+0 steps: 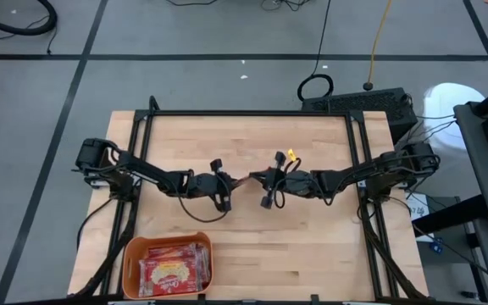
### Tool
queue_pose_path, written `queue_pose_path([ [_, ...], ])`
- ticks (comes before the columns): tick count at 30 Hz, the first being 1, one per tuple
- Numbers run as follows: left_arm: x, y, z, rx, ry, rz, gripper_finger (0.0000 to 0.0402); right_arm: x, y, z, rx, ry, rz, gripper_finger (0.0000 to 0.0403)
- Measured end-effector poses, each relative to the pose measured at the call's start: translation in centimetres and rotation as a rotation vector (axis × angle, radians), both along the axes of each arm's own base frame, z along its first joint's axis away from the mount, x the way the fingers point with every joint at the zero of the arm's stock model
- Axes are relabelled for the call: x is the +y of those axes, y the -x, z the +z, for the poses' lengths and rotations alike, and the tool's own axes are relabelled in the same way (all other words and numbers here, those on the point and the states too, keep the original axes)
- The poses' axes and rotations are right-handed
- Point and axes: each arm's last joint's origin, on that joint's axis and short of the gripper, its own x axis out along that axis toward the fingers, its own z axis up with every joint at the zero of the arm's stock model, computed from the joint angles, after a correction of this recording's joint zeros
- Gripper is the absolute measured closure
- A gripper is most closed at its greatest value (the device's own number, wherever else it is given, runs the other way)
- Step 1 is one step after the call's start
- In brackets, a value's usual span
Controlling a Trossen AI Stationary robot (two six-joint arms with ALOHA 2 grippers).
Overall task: Sort popcorn bags into baskets
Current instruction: Put the popcorn bag into the orange bin
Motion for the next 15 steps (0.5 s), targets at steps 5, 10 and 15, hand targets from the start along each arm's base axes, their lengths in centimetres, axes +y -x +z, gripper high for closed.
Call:
queue_pose_path([
  [5,0.28,-0.12,0.23,-0.036,0.042,0.03,0.0276,-0.06,0.02,-0.23,0.017,0.002,0.0,0.0403],
  [10,0.25,-0.39,0.82,-0.092,0.034,0.018,0.0223,-0.1,0.01,-0.24,0.012,-0.012,-0.005,0.0403],
  [15,0.26,-0.29,0.59,-0.062,0.018,0.012,0.0258,-0.06,0.02,-0.26,0.013,-0.013,-0.002,0.0403],
])
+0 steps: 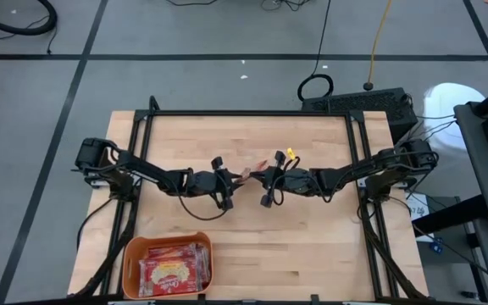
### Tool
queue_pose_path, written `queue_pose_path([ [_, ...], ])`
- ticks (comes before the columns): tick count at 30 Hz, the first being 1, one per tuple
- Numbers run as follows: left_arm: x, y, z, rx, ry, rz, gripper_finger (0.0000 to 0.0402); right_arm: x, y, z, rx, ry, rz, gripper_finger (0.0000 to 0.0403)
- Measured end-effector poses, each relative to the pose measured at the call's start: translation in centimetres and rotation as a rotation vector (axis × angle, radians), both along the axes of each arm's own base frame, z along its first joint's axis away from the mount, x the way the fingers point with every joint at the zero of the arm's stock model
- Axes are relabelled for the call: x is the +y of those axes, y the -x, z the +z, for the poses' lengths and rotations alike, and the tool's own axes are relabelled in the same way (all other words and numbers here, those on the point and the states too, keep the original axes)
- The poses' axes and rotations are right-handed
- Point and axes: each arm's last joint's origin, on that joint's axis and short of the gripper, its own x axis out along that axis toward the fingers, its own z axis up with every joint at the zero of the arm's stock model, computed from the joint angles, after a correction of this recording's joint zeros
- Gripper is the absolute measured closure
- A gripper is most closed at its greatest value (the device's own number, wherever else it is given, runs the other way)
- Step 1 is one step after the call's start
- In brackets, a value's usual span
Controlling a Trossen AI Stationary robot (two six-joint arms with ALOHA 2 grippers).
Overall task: Sort popcorn bags into baskets
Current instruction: Put the popcorn bag into the orange bin
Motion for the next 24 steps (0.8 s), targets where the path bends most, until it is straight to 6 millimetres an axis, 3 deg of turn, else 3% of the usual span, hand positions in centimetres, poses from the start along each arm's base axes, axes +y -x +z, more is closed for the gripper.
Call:
queue_pose_path([
  [8,0.0,0.1,-0.1,0.014,-0.001,0.024,0.0378,0.0,0.0,0.0,0.004,0.0,0.001,0.0402],
  [12,-0.4,0.2,-0.1,0.021,-0.006,0.007,0.0377,1.1,0.1,-0.2,0.034,0.029,0.061,0.0377],
  [18,-1.6,1.0,1.2,0.037,-0.019,-0.048,0.0347,2.7,0.9,0.1,0.072,0.076,0.103,0.0296],
  [24,-2.2,2.9,3.9,0.055,-0.014,-0.099,0.0375,3.1,1.1,-0.4,0.117,0.06,0.11,0.0231],
])
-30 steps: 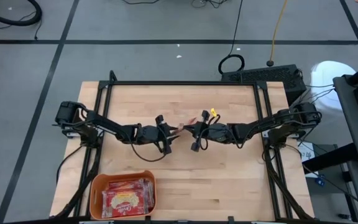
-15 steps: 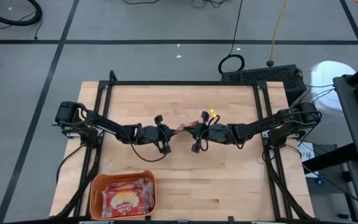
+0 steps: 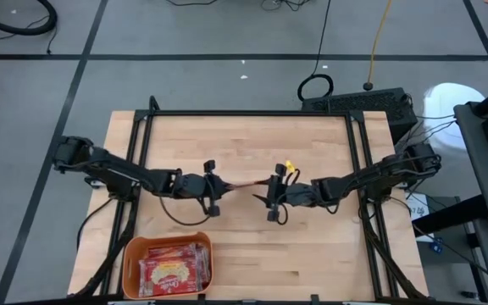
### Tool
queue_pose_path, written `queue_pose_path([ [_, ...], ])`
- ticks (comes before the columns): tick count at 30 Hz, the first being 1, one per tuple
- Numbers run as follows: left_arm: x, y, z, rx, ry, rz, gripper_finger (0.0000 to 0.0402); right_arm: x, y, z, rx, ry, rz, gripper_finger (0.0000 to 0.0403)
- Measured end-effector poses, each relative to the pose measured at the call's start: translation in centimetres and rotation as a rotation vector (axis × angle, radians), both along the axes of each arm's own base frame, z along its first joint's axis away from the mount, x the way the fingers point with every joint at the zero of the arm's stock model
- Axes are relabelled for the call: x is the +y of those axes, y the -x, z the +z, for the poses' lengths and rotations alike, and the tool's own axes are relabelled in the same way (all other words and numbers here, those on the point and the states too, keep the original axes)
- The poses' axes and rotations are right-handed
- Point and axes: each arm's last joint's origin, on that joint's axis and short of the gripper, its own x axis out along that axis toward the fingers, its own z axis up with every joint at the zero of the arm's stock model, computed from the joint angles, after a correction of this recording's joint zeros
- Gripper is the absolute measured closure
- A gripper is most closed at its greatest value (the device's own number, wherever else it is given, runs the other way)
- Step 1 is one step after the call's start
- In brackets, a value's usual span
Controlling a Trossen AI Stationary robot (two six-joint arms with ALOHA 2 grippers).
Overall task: Sort popcorn bags into baskets
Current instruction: Put the popcorn bag into the orange bin
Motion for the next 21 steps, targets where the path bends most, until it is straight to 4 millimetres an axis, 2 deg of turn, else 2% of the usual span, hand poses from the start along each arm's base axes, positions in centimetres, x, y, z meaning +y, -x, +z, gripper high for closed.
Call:
queue_pose_path([
  [5,-0.2,0.8,1.7,-0.034,0.045,-0.122,0.0371,-0.8,-0.8,-1.5,0.027,-0.027,-0.004,0.0217],
  [9,-0.3,0.9,1.8,-0.031,0.057,-0.15,0.0343,-1.0,-1.9,-2.8,0.006,-0.051,0.077,0.0235],
  [12,-0.3,0.9,1.8,-0.032,0.058,-0.149,0.0335,-1.1,-2.5,-3.6,-0.019,-0.059,0.091,0.0269],
  [19,-0.3,0.9,1.6,-0.025,0.068,-0.142,0.0331,-1.0,-3.0,-5.0,-0.008,-0.071,0.088,0.0378],
  [21,-0.3,0.9,1.6,-0.017,0.069,-0.14,0.0331,-1.0,-3.0,-5.1,-0.008,-0.073,0.087,0.0395],
])
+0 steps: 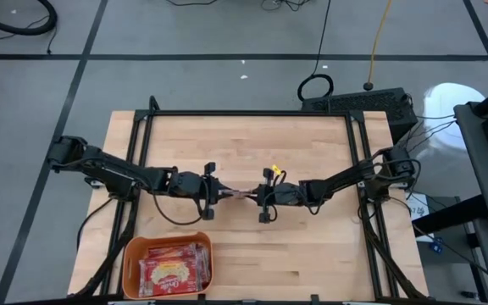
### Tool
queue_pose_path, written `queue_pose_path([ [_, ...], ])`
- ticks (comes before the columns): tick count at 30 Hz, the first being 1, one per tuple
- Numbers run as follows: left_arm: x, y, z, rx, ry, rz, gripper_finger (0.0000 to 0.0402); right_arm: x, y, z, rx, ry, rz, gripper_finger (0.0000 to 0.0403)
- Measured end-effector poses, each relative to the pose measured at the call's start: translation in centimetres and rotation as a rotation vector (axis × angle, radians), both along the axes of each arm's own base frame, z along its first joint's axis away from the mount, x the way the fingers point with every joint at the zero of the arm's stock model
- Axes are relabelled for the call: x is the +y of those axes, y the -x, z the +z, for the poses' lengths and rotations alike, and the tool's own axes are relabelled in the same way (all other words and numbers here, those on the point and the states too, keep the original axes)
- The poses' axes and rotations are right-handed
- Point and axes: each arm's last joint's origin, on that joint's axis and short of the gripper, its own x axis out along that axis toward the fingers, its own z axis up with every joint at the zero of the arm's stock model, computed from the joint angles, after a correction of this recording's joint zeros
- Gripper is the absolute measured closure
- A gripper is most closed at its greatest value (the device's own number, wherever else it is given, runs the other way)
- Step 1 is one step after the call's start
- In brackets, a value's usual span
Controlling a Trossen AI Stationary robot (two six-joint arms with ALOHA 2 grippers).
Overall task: Sort popcorn bags into baskets
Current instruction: Put the popcorn bag into the orange bin
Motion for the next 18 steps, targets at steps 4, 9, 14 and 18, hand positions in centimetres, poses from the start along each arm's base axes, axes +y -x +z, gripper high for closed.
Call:
queue_pose_path([
  [4,0.1,0.4,-0.7,0.08,-0.008,0.023,0.033,0.0,0.0,0.0,-0.008,-0.006,-0.004,0.0389],
  [9,0.3,1.0,-1.6,0.18,-0.049,0.118,0.0324,-0.5,-0.2,0.1,-0.019,0.002,-0.016,0.0398],
  [14,0.2,1.3,-1.9,0.215,-0.05,0.156,0.0282,-1.2,-0.2,0.1,-0.024,-0.024,-0.046,0.04],
  [18,0.3,1.7,-2.2,0.248,-0.037,0.217,0.0233,-1.4,-0.2,0.1,-0.027,-0.04,-0.06,0.0401],
])
